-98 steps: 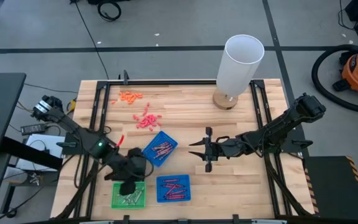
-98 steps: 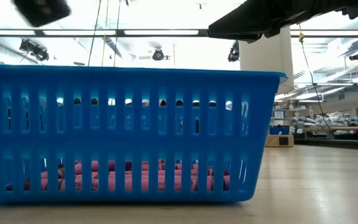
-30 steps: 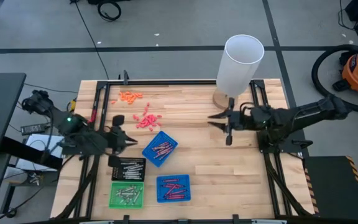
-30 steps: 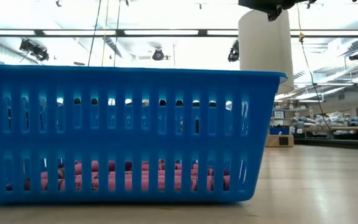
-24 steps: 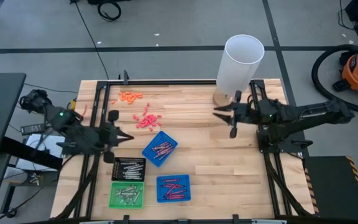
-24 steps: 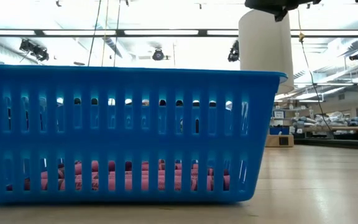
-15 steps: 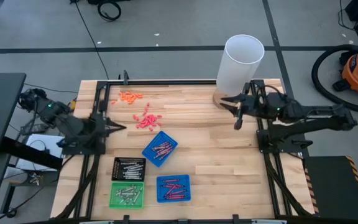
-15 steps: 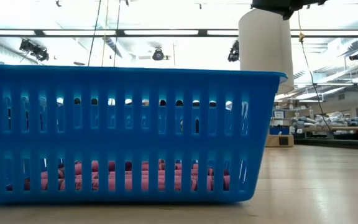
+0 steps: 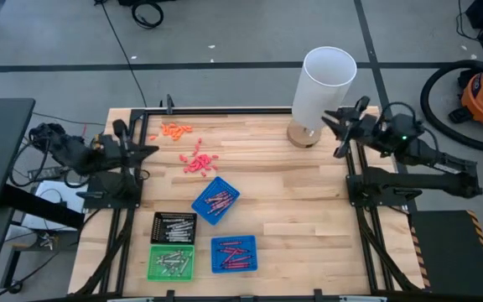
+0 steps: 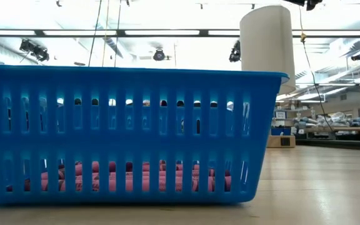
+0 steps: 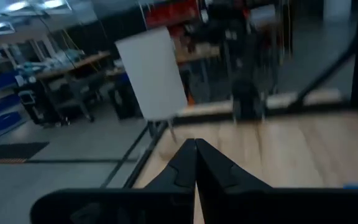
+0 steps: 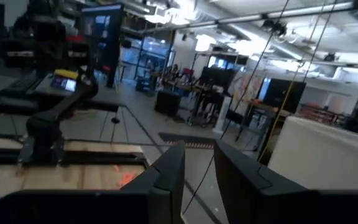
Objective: Sort crayons
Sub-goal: Return to Home Position
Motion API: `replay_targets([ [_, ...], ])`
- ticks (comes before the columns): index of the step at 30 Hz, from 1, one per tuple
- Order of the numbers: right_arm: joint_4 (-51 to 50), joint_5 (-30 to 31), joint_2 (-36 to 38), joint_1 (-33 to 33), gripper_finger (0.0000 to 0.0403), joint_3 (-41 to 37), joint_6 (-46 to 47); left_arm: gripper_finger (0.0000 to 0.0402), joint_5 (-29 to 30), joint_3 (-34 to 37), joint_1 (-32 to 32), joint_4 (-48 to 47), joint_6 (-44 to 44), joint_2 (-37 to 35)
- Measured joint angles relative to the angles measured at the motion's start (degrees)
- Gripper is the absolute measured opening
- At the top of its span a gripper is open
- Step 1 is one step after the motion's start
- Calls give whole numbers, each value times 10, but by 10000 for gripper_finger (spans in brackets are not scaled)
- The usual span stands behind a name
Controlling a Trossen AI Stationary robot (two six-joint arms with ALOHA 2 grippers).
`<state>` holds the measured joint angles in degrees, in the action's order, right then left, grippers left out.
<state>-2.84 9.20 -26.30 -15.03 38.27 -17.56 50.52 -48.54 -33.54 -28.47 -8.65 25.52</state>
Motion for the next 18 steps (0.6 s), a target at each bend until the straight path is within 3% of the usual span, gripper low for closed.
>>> replay_targets([
  [4, -10, -47, 14, -45, 95, 1, 0, 7, 6, 54, 5, 85, -22, -48],
  [9, -15, -59, 47, -95, 95, 6, 1, 7, 6, 111, 23, 174, -54, -101],
  [18, -98, -105, 115, -125, 88, 59, 32, 7, -19, 117, 26, 193, -61, -153],
])
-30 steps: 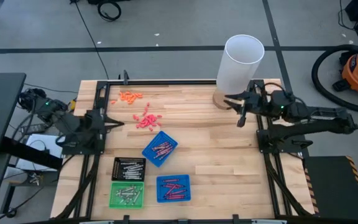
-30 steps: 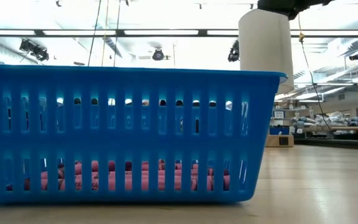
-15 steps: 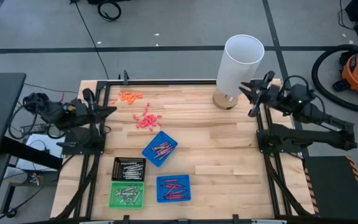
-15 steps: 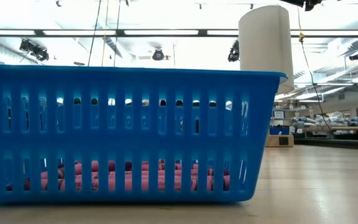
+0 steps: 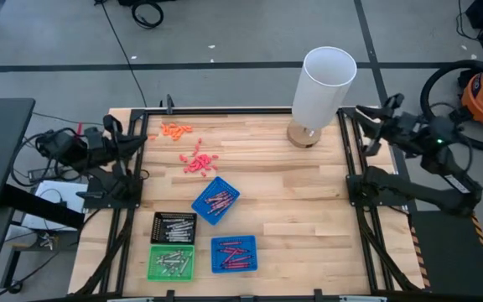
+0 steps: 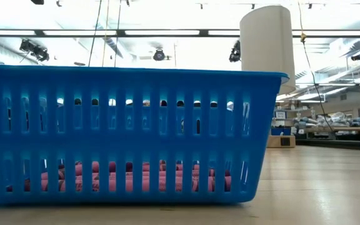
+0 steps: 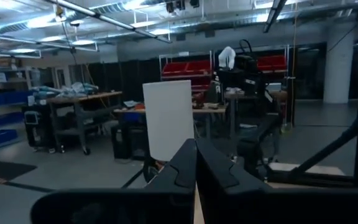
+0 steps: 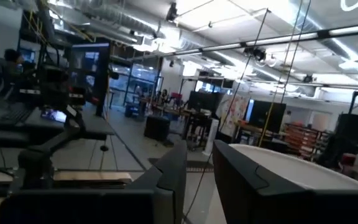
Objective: Sort crayons
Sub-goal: Return to Home Position
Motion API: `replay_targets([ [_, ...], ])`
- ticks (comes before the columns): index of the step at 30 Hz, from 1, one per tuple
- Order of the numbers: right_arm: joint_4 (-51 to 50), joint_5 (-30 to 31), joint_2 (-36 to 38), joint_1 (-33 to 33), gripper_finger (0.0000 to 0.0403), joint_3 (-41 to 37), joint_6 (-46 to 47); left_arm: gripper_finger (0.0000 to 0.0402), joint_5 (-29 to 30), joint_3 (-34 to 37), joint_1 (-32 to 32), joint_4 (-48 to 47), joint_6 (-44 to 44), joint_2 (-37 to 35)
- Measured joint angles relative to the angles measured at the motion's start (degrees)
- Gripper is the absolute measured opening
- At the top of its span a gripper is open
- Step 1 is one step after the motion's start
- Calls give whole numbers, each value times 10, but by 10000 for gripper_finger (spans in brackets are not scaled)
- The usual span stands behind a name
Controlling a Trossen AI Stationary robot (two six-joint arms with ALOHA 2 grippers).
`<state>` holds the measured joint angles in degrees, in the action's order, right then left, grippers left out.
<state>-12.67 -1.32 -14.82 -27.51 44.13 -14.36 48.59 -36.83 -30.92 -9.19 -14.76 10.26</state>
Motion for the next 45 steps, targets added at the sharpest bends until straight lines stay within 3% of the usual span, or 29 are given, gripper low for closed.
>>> replay_targets([
  [9, -25, 17, 71, 0, 77, 23, 7, 7, -30, 7, 0, 99, -68, 0],
  [16, -96, 21, 143, 0, 77, 19, 37, 7, -49, 59, 0, 118, -35, 1],
  [30, -79, 9, 146, 0, 77, -79, 92, 6, -48, 187, 2, 243, 1, -22],
  [37, 2, -24, 146, 0, 77, -173, 128, 6, -48, 265, 2, 315, 8, -56],
  [45, 231, -28, 146, 0, 77, -350, 177, 6, -49, 302, 2, 317, 26, -67],
])
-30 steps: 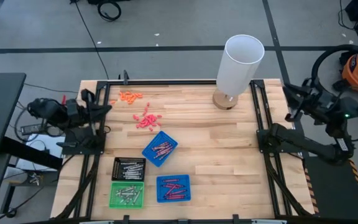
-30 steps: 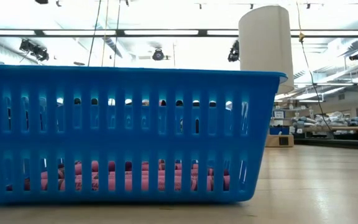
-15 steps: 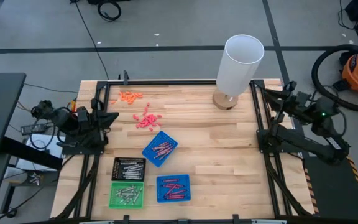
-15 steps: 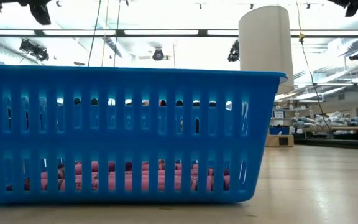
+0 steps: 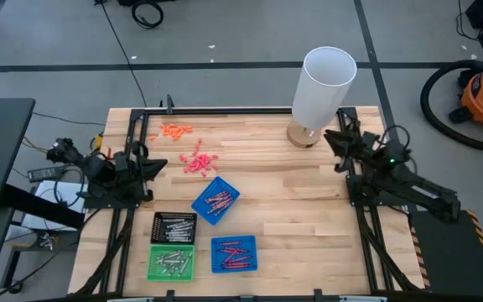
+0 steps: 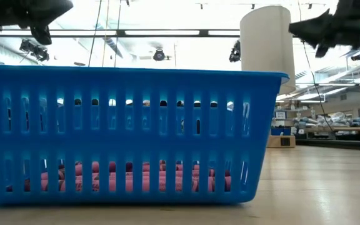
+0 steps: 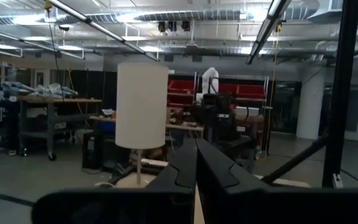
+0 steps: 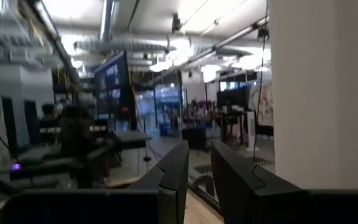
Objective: Sort crayons
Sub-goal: Return to Home Position
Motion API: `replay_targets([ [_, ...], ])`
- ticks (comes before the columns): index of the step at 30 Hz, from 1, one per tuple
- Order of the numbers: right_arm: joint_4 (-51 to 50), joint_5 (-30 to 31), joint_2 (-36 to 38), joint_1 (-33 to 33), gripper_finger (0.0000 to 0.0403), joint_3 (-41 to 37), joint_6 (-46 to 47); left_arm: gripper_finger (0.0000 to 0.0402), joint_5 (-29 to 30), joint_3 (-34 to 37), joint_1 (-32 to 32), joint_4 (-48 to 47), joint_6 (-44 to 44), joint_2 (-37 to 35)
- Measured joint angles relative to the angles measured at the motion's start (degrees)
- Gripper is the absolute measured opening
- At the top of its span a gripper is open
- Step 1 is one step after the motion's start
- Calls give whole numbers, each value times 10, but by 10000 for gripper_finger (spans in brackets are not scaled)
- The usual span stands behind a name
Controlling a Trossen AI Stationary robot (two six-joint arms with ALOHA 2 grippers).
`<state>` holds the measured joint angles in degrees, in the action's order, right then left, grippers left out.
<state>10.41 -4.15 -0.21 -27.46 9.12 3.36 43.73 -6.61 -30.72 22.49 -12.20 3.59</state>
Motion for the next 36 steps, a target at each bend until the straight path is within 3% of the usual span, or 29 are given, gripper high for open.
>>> replay_targets([
  [4, 118, 36, 0, 0, 77, -78, 31, 6, 0, 25, 0, -2, 6, 0],
  [11, 100, 124, -6, 0, 77, -88, 109, 6, 25, 62, 21, -7, 14, 4],
  [18, 105, 120, -5, 0, 78, -88, 126, 7, 25, 62, 46, -8, -15, 6],
  [24, 105, 119, -5, 0, 78, -88, 126, 17, 25, 62, 49, -6, 79, 5],
  [36, 105, 118, -6, 0, 78, -88, 126, 22, 25, 62, 49, -6, 81, 5],
])
